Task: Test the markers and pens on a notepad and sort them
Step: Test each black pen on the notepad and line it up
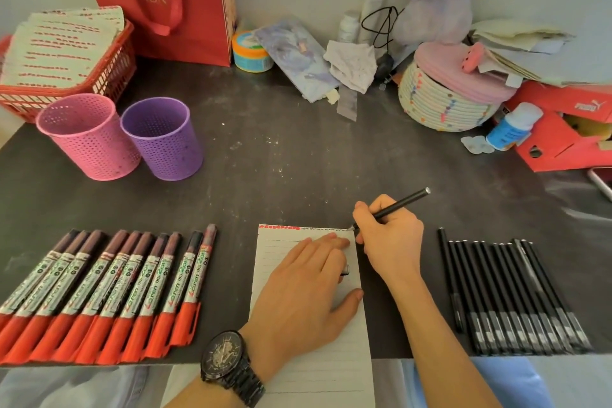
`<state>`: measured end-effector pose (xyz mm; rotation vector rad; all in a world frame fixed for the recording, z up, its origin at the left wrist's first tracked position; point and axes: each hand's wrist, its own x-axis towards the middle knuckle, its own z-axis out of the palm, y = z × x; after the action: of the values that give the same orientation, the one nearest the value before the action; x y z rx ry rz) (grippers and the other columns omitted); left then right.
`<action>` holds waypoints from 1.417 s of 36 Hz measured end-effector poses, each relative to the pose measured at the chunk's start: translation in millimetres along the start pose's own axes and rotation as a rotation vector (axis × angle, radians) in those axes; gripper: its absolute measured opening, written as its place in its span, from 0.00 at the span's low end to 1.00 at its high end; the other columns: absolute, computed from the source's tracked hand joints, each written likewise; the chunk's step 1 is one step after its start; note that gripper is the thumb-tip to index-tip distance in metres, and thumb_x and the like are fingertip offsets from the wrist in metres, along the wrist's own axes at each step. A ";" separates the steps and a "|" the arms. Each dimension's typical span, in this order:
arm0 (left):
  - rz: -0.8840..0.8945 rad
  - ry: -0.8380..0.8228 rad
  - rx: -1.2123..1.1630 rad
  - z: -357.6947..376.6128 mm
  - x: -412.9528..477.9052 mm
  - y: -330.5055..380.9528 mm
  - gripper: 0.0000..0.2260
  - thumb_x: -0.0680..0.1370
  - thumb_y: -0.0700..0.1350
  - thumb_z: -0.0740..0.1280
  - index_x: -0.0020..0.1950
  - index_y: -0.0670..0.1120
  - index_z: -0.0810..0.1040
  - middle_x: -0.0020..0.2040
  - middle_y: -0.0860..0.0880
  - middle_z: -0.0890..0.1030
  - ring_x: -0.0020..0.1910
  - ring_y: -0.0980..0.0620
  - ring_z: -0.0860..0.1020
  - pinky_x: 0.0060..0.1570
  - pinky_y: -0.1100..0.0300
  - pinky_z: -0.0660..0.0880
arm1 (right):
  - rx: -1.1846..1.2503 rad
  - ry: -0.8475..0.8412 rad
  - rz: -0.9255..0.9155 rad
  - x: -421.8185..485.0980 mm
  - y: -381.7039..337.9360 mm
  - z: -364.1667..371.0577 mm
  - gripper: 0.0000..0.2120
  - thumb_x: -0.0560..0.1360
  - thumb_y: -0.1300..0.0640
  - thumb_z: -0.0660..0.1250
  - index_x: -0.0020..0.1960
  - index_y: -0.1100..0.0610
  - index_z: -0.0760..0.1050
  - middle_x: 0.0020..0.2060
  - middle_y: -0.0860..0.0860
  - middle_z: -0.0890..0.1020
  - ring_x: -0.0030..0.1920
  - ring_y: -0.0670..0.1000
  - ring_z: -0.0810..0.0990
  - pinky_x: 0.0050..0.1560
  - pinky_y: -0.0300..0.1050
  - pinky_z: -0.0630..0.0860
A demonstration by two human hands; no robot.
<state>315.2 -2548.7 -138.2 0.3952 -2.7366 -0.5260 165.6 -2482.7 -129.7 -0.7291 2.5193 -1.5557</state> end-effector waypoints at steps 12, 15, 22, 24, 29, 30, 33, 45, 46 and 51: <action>-0.034 -0.047 -0.079 -2.3 -1.8 -0.5 0.06 0.81 0.61 0.53 0.49 0.61 0.60 0.68 0.60 0.74 0.67 0.60 0.69 0.69 0.65 0.51 | -0.035 -0.003 0.011 0.4 0.7 0.1 0.14 0.79 0.53 0.68 0.34 0.50 0.75 0.26 0.45 0.81 0.26 0.42 0.80 0.34 0.38 0.74; -0.037 -0.058 -0.149 -0.9 -3.7 -3.9 0.12 0.82 0.60 0.47 0.55 0.59 0.67 0.71 0.60 0.70 0.69 0.63 0.63 0.68 0.72 0.42 | -0.043 0.004 0.011 1.2 2.6 0.2 0.15 0.79 0.53 0.68 0.34 0.50 0.73 0.26 0.45 0.81 0.25 0.42 0.80 0.34 0.38 0.73; -0.105 0.015 -0.282 -1.7 3.4 -11.8 0.12 0.83 0.61 0.50 0.59 0.61 0.70 0.59 0.66 0.73 0.58 0.71 0.67 0.55 0.81 0.59 | 0.155 0.089 0.069 -3.7 -6.9 -6.8 0.18 0.81 0.43 0.64 0.37 0.52 0.75 0.26 0.49 0.81 0.24 0.45 0.78 0.31 0.32 0.72; -0.137 0.054 -0.338 -2.8 4.9 -16.2 0.14 0.82 0.62 0.52 0.61 0.62 0.72 0.55 0.68 0.72 0.58 0.71 0.68 0.57 0.80 0.61 | 0.421 -0.001 0.131 -9.2 -11.5 -16.1 0.16 0.80 0.46 0.62 0.41 0.55 0.76 0.27 0.52 0.80 0.26 0.49 0.76 0.28 0.39 0.71; -0.151 0.085 -0.373 -4.5 5.6 -19.7 0.19 0.80 0.65 0.53 0.63 0.61 0.76 0.53 0.72 0.71 0.59 0.69 0.70 0.58 0.78 0.62 | 0.744 -0.166 0.144 -36.2 -13.5 -31.6 0.10 0.78 0.55 0.61 0.39 0.53 0.76 0.29 0.58 0.79 0.25 0.53 0.74 0.24 0.41 0.69; -0.143 0.082 -0.369 -4.7 5.9 -19.2 0.20 0.79 0.65 0.54 0.63 0.60 0.77 0.52 0.73 0.71 0.58 0.69 0.69 0.58 0.78 0.62 | 0.736 -0.161 0.134 -41.8 -14.1 -32.6 0.10 0.78 0.55 0.61 0.39 0.53 0.75 0.28 0.58 0.79 0.24 0.53 0.73 0.24 0.41 0.69; -0.133 0.065 -0.358 -5.5 6.7 -18.4 0.20 0.78 0.65 0.55 0.64 0.60 0.78 0.52 0.74 0.70 0.57 0.70 0.69 0.56 0.77 0.64 | 0.682 -0.143 0.116 -52.0 -15.9 -33.2 0.10 0.78 0.55 0.61 0.39 0.54 0.74 0.27 0.58 0.79 0.24 0.53 0.73 0.24 0.40 0.69; -0.007 0.134 -0.344 -13.7 5.2 -19.6 0.05 0.78 0.50 0.69 0.51 0.58 0.84 0.46 0.65 0.79 0.49 0.64 0.72 0.50 0.74 0.67 | 0.313 -0.179 -0.017 -68.4 -19.6 -22.2 0.05 0.79 0.53 0.71 0.44 0.47 0.82 0.33 0.50 0.85 0.36 0.50 0.84 0.38 0.38 0.78; 0.006 0.131 -0.321 -14.0 5.4 -20.3 0.04 0.77 0.49 0.70 0.47 0.58 0.83 0.45 0.63 0.80 0.48 0.64 0.72 0.50 0.74 0.66 | 0.302 -0.161 -0.015 -70.1 -19.6 -20.7 0.05 0.78 0.53 0.71 0.44 0.47 0.82 0.33 0.50 0.85 0.36 0.50 0.85 0.40 0.38 0.78; -0.027 0.040 -0.255 -12.5 8.9 -15.9 0.04 0.79 0.53 0.68 0.51 0.59 0.82 0.48 0.64 0.80 0.50 0.65 0.71 0.51 0.71 0.66 | 0.232 -0.124 0.026 -72.1 -21.6 -18.9 0.08 0.80 0.50 0.69 0.43 0.50 0.82 0.32 0.47 0.84 0.36 0.47 0.83 0.40 0.41 0.78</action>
<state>315.0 -2569.6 -131.2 0.3728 -2.5855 -0.8520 230.5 -2443.3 -114.1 -0.7327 2.2046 -1.6996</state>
